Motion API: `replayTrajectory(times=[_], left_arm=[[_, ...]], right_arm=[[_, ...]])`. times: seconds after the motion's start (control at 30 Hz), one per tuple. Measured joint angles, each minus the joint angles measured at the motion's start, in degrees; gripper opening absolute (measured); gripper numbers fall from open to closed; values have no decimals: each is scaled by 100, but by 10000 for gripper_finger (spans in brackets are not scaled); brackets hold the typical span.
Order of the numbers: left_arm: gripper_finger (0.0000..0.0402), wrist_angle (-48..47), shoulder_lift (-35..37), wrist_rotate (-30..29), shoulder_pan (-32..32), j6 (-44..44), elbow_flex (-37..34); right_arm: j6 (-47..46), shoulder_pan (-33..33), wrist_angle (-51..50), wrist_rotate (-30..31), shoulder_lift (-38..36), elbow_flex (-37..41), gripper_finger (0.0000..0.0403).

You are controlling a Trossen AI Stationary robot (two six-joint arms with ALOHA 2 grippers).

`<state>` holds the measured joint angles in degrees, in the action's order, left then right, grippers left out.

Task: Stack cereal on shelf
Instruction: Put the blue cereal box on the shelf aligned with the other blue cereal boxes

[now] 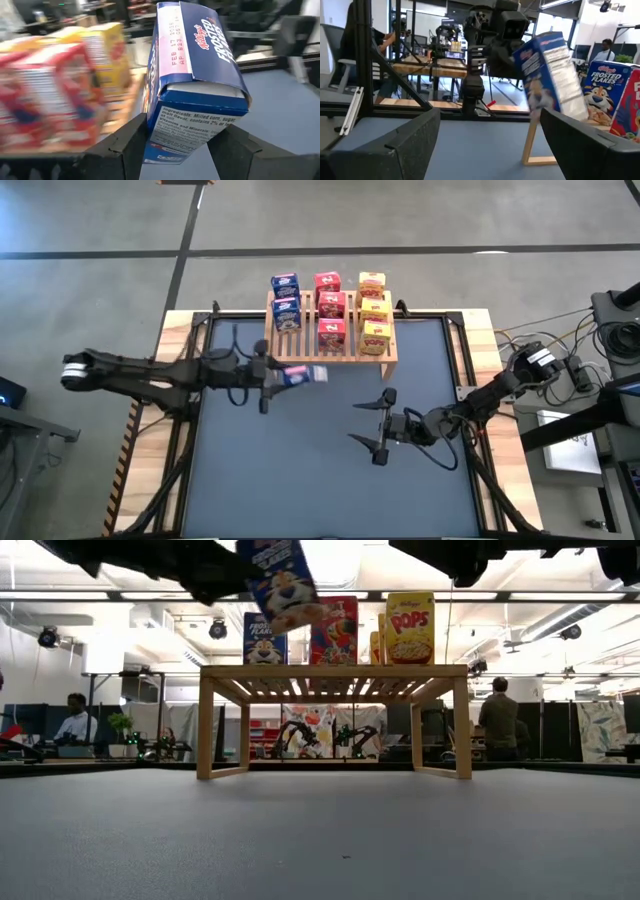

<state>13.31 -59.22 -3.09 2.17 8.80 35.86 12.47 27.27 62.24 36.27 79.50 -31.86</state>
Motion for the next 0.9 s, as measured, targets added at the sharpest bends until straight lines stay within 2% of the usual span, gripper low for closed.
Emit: replayTrajectory(times=[0.13,0.27,0.53,0.7,0.9], left_arm=[[175,-701,610,-115,390,147,91],[175,-1612,857,-14,883,194,410],[175,-2791,735,988,1865,741,1012],[175,-2901,676,1649,2400,1110,1051],[175,-2923,680,2570,3145,1125,1038]], right_arm=[[-10,-2,-36,-4,7,2,329],[-66,-4,-105,-2,9,2,329],[-117,-4,-237,-2,9,2,329],[-140,-4,-256,-2,9,2,329],[-138,-4,-263,-3,9,4,329]])
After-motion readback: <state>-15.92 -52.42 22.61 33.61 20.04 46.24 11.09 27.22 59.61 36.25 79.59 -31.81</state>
